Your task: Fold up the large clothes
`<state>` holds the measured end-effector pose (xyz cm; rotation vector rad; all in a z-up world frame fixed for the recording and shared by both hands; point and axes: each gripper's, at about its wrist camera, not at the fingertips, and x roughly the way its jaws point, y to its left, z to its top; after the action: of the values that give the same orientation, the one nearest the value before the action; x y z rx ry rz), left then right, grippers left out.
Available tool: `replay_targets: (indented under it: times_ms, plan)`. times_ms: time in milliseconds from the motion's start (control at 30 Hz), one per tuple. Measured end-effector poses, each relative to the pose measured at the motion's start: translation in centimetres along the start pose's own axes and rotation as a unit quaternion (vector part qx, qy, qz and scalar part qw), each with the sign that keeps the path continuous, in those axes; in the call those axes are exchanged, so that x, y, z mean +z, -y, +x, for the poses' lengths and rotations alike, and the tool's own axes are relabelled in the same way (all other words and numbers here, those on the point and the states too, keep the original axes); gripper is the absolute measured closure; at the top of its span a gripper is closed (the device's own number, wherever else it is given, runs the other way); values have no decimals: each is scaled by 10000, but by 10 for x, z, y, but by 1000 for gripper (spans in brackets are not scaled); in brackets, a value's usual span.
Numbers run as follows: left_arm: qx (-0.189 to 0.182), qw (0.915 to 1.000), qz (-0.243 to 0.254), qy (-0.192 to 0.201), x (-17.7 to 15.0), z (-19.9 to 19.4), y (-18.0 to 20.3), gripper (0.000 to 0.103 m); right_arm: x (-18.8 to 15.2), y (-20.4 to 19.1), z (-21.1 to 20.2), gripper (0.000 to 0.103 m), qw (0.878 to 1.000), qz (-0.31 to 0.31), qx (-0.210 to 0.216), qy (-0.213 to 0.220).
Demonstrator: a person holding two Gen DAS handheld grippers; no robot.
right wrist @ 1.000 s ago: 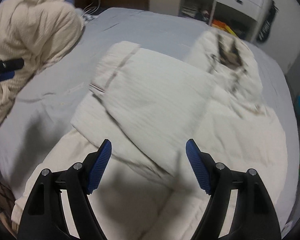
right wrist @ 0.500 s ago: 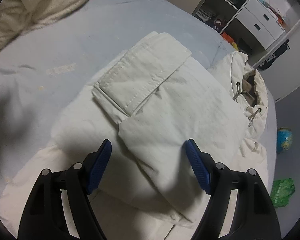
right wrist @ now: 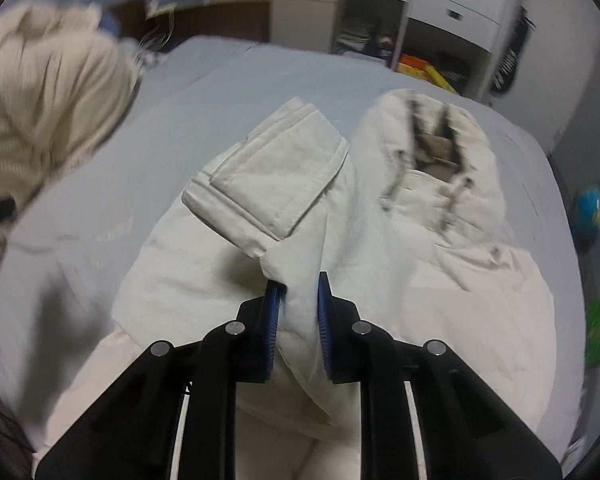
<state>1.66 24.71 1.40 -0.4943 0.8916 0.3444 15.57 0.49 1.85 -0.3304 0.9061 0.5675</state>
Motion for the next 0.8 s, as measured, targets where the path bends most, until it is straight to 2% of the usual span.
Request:
replay_targets:
  times_ms: [200, 367, 633, 800]
  plan:
    - [-16, 9995, 269, -134, -7, 10, 19, 10, -12, 64, -38, 88, 9981, 577, 40, 188]
    - [38, 9981, 578, -220, -13, 16, 37, 10, -35, 106, -48, 88, 9948, 1001, 44, 160]
    - [93, 9960, 824, -344, -19, 28, 55, 10, -71, 148, -47, 89, 9840, 1751, 296, 143]
    - [34, 9941, 981, -463, -23, 39, 74, 10, -96, 174, -32, 89, 9738, 2237, 399, -92]
